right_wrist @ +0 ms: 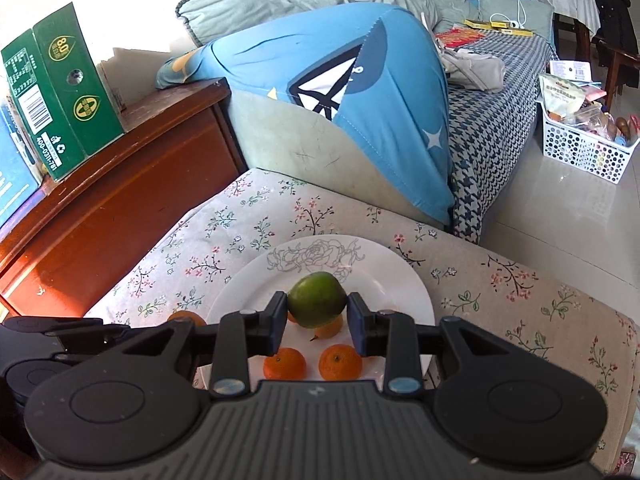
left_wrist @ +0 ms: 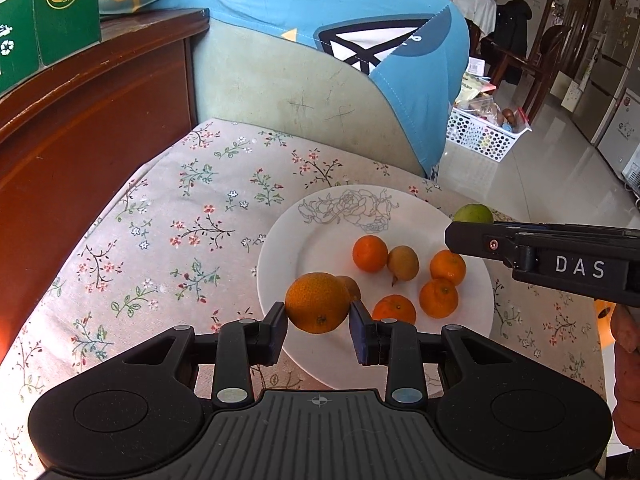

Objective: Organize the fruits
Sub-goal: 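Carry the green fruit onto the plate with the right tool while the left tool places the orange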

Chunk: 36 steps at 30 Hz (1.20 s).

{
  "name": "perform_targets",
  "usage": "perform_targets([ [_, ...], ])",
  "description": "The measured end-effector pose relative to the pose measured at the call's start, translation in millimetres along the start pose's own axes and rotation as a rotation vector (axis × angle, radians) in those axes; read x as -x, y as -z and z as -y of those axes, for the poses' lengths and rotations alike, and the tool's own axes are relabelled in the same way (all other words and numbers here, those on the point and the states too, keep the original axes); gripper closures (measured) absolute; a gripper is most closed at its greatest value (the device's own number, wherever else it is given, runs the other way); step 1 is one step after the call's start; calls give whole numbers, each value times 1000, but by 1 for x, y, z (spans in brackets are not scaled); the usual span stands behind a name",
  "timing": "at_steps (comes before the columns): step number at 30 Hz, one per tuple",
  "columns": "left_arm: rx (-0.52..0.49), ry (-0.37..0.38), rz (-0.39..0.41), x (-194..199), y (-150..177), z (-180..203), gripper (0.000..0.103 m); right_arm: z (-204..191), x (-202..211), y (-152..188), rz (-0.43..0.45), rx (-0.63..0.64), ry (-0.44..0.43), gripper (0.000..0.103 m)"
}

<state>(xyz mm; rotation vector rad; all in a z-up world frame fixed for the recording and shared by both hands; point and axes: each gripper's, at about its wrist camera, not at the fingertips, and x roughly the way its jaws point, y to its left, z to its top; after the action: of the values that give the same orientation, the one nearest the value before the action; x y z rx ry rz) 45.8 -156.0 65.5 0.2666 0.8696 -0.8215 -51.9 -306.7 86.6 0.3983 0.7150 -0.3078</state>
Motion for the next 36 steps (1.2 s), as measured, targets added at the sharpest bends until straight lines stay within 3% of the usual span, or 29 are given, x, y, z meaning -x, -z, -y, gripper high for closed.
perform_targets([
  [12,27,-13,-4,-29,-15,-7,72,19,-38,-5,-34,-60,35,71],
  [20,55,20,6,-46,-24,-10,72,25,-56,-5,-61,-99,43,69],
  [31,92,38,46,-26,-35,-13,69,22,-47,-11,-33,-108,18,65],
  [32,90,40,50,-22,-36,-13,67,21,-44,-12,-25,-109,15,65],
  [35,98,15,58,-10,-36,-14,36,20,-35,-13,-10,-115,8,63],
  [36,96,8,69,-5,-35,-14,35,20,-31,-13,-7,-119,5,62],
])
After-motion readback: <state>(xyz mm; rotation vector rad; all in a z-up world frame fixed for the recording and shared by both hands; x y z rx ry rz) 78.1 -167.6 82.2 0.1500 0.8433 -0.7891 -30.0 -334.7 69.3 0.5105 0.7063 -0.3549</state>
